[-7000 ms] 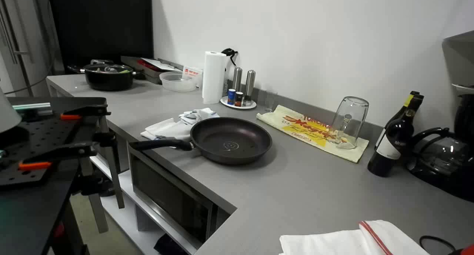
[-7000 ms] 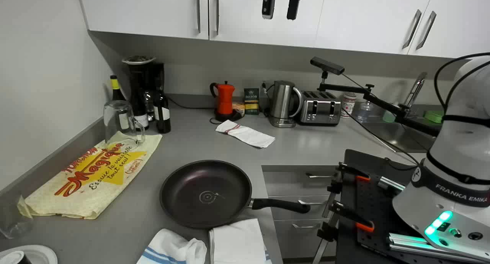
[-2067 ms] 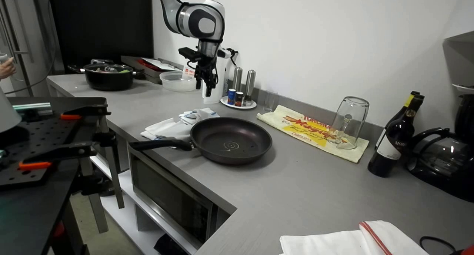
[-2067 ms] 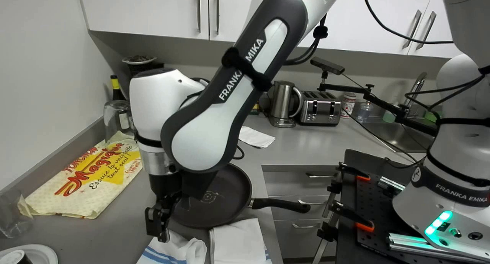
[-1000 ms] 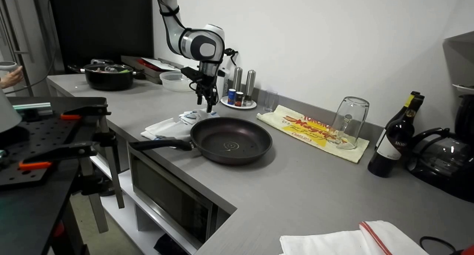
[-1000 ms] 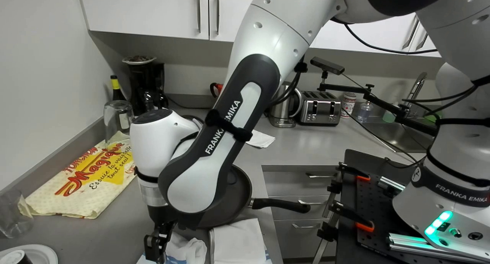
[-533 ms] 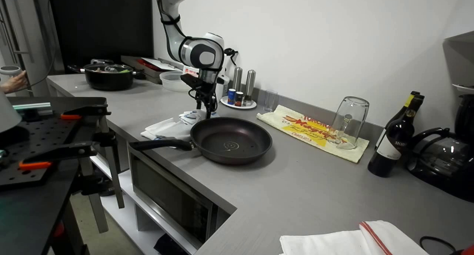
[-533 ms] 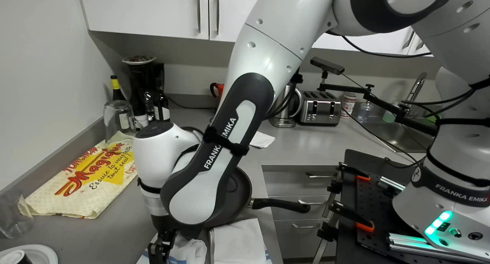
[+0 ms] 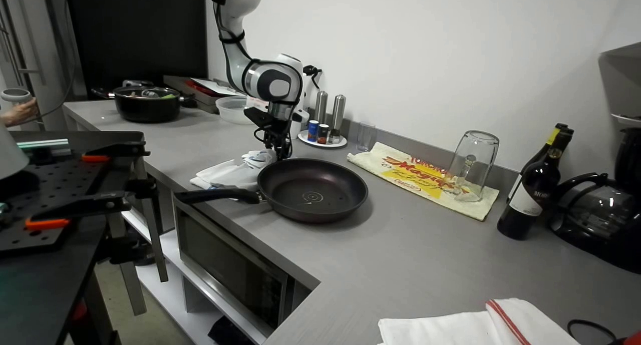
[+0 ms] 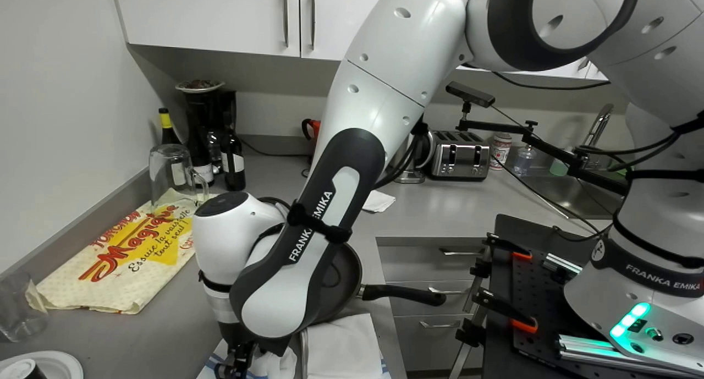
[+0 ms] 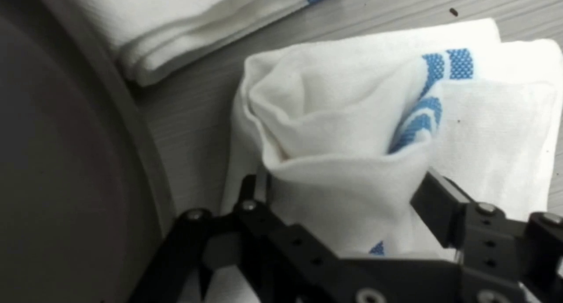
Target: Wipe the pan with the dish cloth
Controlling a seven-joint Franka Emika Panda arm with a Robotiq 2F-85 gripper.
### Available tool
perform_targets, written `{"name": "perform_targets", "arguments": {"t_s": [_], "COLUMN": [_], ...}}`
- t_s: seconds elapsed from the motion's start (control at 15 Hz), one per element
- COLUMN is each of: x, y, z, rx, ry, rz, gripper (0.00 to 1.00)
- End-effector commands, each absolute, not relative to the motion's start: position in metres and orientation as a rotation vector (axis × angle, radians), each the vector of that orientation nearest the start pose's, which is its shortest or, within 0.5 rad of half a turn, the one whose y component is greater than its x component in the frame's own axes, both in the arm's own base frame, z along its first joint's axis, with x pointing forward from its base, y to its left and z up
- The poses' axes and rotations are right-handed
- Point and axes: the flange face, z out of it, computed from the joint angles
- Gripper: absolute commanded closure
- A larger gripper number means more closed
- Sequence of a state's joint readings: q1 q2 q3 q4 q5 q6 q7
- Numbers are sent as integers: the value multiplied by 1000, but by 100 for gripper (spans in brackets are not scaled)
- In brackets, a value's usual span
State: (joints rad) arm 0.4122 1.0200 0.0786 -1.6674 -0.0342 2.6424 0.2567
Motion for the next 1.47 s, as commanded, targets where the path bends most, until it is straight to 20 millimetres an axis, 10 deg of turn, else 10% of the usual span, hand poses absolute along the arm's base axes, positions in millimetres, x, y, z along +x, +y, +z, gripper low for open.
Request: {"name": "perform_targets", "arguments": {"t_s": [0.0,0.47,1.07,1.4], "x": [571,577,592,607], "y": [305,303,311,247], "z": [6,23,141,211], "rx": [-3077,-3061,-2972,-3031], "ry": [-322,-280,-164,-44], "rz": [96,125,153,49], "gripper": [47,99,97,97]}}
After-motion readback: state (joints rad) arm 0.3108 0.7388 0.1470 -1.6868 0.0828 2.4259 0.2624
